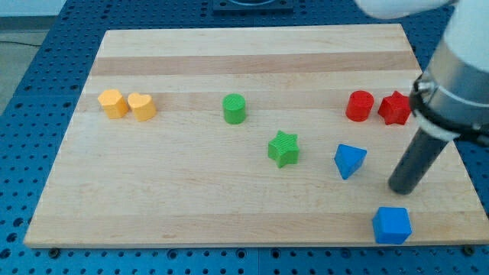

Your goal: Place the blue cube at bottom center of the board

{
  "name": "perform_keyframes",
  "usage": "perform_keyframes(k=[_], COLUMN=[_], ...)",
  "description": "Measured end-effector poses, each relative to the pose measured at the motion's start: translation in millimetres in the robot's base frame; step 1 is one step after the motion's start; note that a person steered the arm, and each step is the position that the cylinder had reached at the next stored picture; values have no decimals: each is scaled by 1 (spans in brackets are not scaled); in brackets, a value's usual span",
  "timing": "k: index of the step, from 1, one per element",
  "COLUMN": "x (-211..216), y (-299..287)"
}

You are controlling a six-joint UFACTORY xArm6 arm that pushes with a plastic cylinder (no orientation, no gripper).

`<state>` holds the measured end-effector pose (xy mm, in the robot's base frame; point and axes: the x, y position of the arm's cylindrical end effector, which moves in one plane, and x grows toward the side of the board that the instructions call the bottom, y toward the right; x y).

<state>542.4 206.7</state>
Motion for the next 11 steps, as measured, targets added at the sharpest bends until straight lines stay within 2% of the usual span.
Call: perform_keyframes(k=[1,2,3,4,5,6,7,11], x=[-36,-35,-12,-13,-12,32,74,58], y=[-21,-91,-138,-117,4,51,41,-163])
